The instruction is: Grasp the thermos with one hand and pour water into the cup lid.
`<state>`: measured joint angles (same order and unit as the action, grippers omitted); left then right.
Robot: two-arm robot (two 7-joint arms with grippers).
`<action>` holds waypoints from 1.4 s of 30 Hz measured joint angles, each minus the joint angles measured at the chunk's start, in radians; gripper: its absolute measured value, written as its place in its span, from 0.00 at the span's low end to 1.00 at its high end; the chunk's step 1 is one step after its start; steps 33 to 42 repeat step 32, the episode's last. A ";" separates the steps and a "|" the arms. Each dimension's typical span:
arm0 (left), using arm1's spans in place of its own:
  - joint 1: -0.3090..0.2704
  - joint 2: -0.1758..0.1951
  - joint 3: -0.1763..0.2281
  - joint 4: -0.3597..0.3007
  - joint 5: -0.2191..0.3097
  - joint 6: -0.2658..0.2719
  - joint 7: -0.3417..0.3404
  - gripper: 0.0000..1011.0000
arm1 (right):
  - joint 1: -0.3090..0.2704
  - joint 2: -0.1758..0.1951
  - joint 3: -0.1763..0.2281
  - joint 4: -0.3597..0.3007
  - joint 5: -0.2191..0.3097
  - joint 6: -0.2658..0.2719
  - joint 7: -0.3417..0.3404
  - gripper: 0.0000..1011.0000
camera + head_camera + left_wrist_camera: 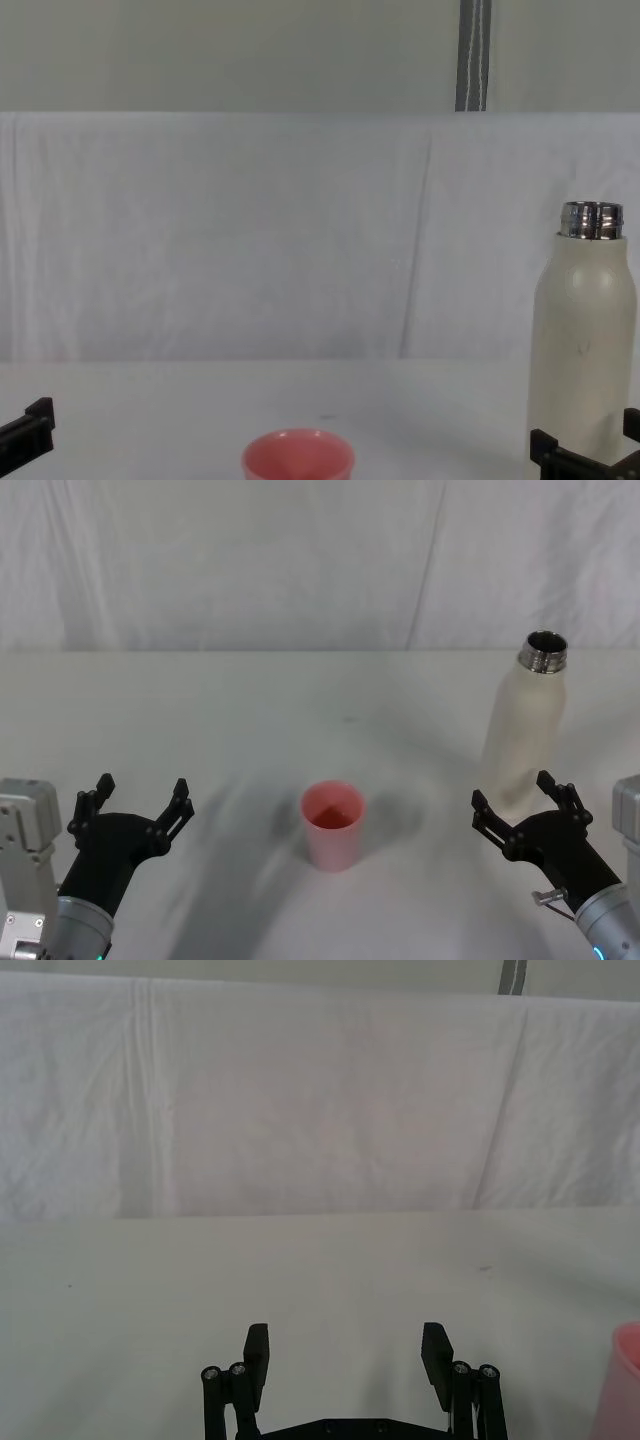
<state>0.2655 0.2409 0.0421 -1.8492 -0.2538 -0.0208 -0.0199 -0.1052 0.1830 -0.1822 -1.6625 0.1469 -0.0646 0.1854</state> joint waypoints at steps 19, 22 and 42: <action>0.000 0.000 0.000 0.000 0.000 0.000 0.000 0.99 | 0.000 0.000 0.000 0.000 0.000 0.000 0.000 0.99; 0.000 0.000 0.000 0.000 0.000 0.000 0.000 0.99 | 0.000 0.000 0.000 0.000 0.000 0.000 0.000 0.99; 0.000 0.000 0.000 0.000 0.000 0.000 0.000 0.99 | 0.000 0.000 0.000 0.000 0.000 0.000 0.000 0.99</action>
